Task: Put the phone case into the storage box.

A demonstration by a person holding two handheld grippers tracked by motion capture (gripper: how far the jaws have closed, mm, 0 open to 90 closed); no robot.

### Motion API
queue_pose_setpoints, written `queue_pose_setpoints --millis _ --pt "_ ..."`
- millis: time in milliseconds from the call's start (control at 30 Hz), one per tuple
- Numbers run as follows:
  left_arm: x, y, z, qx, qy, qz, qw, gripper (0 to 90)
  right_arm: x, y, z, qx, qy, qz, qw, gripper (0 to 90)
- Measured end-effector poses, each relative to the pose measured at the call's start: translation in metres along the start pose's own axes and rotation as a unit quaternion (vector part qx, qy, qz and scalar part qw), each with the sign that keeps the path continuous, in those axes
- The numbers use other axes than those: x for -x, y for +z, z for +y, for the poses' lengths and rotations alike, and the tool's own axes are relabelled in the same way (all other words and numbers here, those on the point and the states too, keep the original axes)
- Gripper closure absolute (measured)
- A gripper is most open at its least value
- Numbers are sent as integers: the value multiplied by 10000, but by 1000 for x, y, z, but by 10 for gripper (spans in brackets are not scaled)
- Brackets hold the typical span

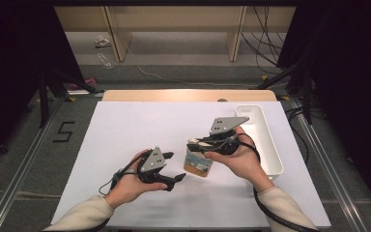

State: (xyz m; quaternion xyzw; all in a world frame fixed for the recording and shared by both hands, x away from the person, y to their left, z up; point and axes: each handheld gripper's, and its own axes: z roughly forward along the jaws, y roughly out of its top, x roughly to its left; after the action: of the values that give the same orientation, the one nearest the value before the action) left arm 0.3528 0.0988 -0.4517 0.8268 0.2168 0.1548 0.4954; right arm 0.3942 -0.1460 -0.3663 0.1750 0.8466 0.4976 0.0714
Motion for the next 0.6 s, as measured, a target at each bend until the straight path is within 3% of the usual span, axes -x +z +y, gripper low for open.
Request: queue_pose_setpoints --millis 333,600 --pt "1 6 -3 63 218 -281 9993 245 -6 0 5 -43 -85 228 9997 797" --pt "3 9 -5 -52 196 -403 9990 291 -11 1 8 -23 -130 362 9993 797"
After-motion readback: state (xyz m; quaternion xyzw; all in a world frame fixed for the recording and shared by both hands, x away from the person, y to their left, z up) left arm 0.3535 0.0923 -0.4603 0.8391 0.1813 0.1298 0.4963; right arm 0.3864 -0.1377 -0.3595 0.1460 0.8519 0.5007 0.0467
